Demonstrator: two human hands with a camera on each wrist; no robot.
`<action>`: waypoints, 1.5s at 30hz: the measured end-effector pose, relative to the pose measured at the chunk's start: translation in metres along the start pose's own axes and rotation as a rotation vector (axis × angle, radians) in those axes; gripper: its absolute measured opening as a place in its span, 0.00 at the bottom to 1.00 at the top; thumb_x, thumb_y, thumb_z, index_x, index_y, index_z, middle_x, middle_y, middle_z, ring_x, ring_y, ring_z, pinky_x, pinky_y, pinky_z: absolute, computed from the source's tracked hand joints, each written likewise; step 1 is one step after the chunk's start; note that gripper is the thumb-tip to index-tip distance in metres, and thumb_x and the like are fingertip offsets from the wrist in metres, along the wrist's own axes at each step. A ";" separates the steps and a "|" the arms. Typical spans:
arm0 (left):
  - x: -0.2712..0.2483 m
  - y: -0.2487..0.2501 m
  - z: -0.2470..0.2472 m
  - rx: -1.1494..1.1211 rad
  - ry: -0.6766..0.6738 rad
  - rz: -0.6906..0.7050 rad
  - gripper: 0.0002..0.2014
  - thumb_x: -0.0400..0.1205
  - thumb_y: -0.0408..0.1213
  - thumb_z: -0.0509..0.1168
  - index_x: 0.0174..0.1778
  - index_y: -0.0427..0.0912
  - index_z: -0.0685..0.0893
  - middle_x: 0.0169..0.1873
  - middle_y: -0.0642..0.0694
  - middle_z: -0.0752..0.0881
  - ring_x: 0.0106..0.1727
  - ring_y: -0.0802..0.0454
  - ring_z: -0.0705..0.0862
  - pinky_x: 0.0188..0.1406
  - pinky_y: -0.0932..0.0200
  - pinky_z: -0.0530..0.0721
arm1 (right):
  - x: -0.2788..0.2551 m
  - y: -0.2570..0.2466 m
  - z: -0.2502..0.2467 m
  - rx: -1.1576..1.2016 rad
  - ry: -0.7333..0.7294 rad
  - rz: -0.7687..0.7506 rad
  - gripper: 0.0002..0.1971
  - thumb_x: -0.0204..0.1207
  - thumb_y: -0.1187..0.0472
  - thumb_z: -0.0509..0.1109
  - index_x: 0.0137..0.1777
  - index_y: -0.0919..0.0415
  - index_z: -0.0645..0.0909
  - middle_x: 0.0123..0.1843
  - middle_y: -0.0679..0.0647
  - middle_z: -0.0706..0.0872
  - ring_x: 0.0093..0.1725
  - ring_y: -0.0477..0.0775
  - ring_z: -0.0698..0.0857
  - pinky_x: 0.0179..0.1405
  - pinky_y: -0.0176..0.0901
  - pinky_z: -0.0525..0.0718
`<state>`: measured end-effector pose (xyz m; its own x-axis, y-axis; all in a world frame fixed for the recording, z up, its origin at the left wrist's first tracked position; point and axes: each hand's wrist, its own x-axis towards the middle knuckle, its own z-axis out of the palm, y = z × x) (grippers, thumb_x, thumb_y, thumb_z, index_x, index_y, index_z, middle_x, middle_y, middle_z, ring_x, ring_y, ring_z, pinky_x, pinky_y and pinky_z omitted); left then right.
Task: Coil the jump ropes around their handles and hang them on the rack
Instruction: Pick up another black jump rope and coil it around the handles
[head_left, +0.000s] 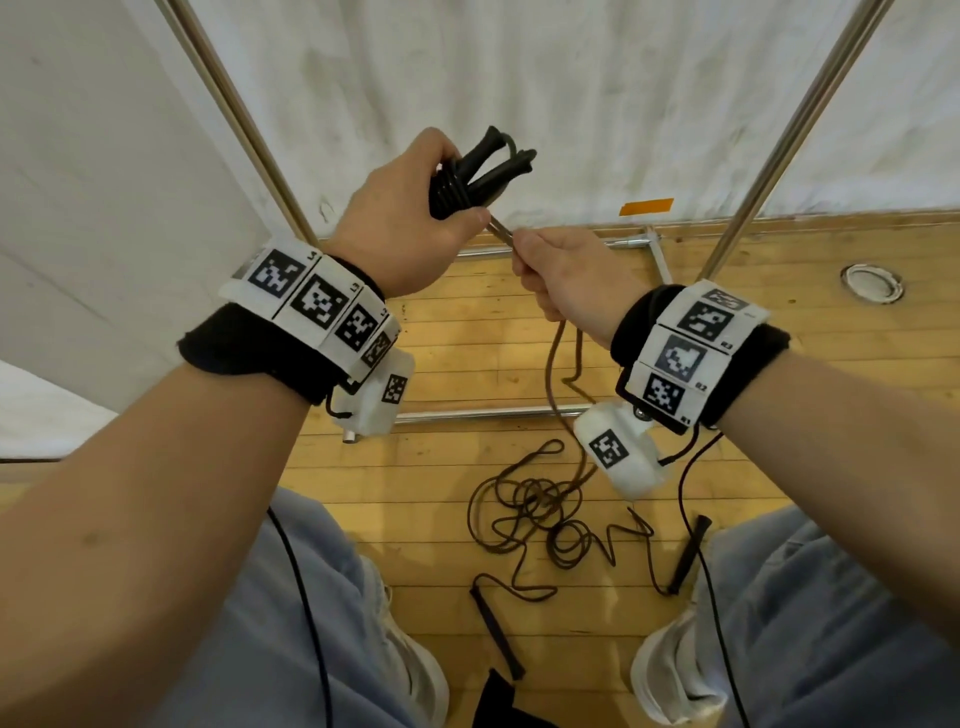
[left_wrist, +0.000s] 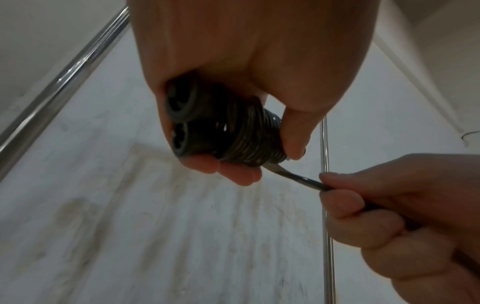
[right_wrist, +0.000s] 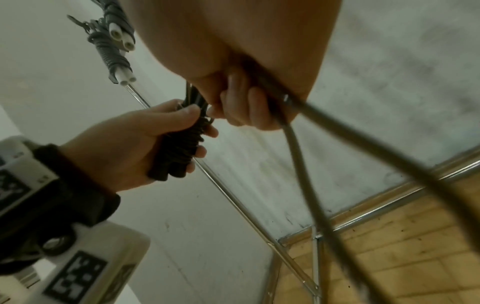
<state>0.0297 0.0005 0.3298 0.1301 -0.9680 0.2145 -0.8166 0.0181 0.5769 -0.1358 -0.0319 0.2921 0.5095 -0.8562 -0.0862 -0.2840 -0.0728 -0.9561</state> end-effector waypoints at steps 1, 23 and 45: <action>0.001 -0.002 0.000 0.017 -0.022 -0.007 0.18 0.80 0.47 0.68 0.61 0.44 0.73 0.40 0.55 0.78 0.43 0.49 0.80 0.40 0.57 0.74 | 0.000 -0.001 -0.001 -0.057 0.013 -0.009 0.21 0.86 0.53 0.53 0.31 0.55 0.73 0.24 0.46 0.68 0.21 0.45 0.65 0.24 0.38 0.64; 0.001 -0.016 0.042 0.345 -0.265 -0.056 0.08 0.81 0.48 0.61 0.53 0.53 0.72 0.33 0.57 0.75 0.34 0.54 0.76 0.39 0.53 0.75 | -0.024 -0.019 -0.002 -0.622 -0.097 -0.228 0.16 0.85 0.55 0.55 0.40 0.59 0.78 0.30 0.47 0.76 0.28 0.43 0.72 0.26 0.29 0.69; -0.027 0.025 0.030 0.155 -0.127 0.307 0.22 0.75 0.60 0.62 0.56 0.48 0.79 0.28 0.65 0.74 0.30 0.65 0.74 0.27 0.67 0.69 | 0.001 -0.018 -0.051 -0.110 0.130 0.118 0.15 0.78 0.52 0.67 0.38 0.64 0.80 0.32 0.60 0.76 0.29 0.56 0.73 0.29 0.44 0.72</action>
<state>-0.0109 0.0196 0.3147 -0.1974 -0.9469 0.2537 -0.8836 0.2839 0.3724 -0.1715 -0.0577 0.3240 0.3605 -0.9203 -0.1519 -0.4264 -0.0177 -0.9044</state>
